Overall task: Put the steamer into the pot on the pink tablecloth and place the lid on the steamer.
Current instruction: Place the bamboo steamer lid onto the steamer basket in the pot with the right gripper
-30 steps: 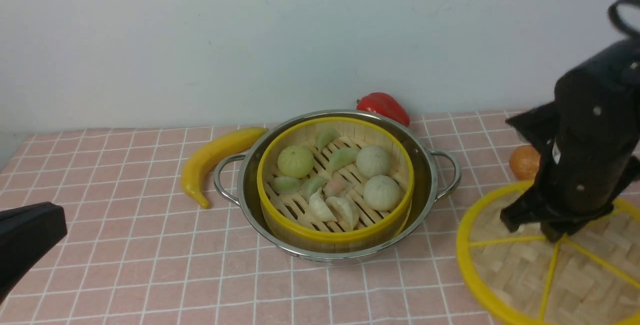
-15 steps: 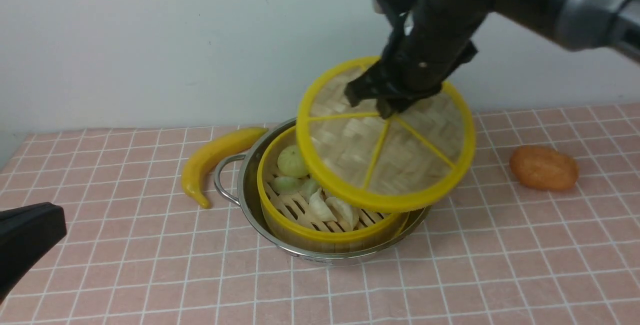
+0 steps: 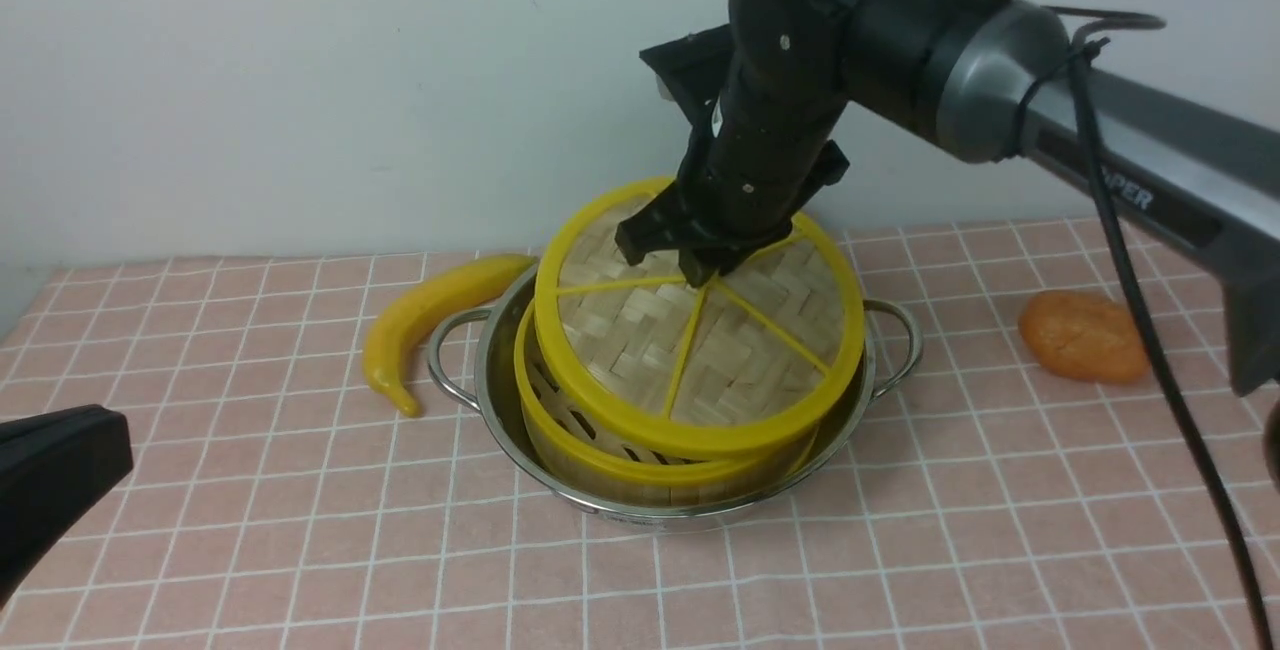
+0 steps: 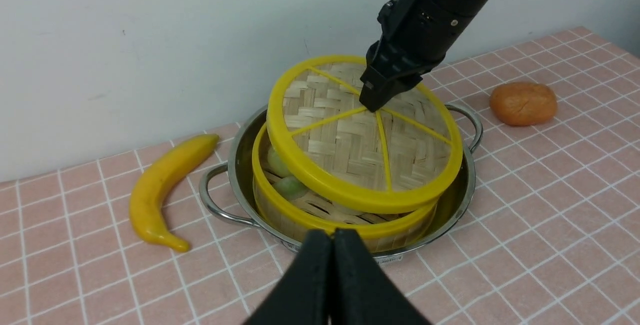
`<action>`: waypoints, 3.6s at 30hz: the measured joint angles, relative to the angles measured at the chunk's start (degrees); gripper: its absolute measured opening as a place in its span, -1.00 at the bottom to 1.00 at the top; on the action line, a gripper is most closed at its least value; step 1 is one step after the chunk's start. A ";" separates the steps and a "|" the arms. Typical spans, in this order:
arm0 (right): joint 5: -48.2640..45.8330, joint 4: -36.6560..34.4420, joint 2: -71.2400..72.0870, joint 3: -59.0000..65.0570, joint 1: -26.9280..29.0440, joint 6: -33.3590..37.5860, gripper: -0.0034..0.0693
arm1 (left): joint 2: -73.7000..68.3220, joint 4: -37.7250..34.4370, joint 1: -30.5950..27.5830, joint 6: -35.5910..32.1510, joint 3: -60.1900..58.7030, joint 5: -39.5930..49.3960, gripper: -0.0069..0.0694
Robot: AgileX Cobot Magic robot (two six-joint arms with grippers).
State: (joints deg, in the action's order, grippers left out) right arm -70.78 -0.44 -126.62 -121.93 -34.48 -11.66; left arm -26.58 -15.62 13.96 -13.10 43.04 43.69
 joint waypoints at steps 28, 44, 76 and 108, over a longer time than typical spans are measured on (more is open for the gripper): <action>1.90 -3.92 -2.73 -0.24 -0.85 7.52 -0.51 | 0.00 0.00 0.00 0.00 0.00 0.00 -0.81; 0.47 -1.99 -5.00 -4.60 -0.91 7.53 -0.51 | 0.00 0.05 0.00 0.00 0.00 0.00 -0.81; 0.59 -3.39 -5.67 -5.06 -0.91 7.28 -0.51 | 0.00 1.09 0.00 0.00 0.00 0.00 -0.81; 0.36 -5.23 -4.78 -4.93 -0.86 6.23 0.09 | 0.00 1.14 0.00 0.00 0.00 0.39 -0.81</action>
State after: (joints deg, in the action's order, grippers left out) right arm -70.43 -5.67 -131.40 -126.87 -35.34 -5.43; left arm -26.58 -14.48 13.96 -13.10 43.04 44.08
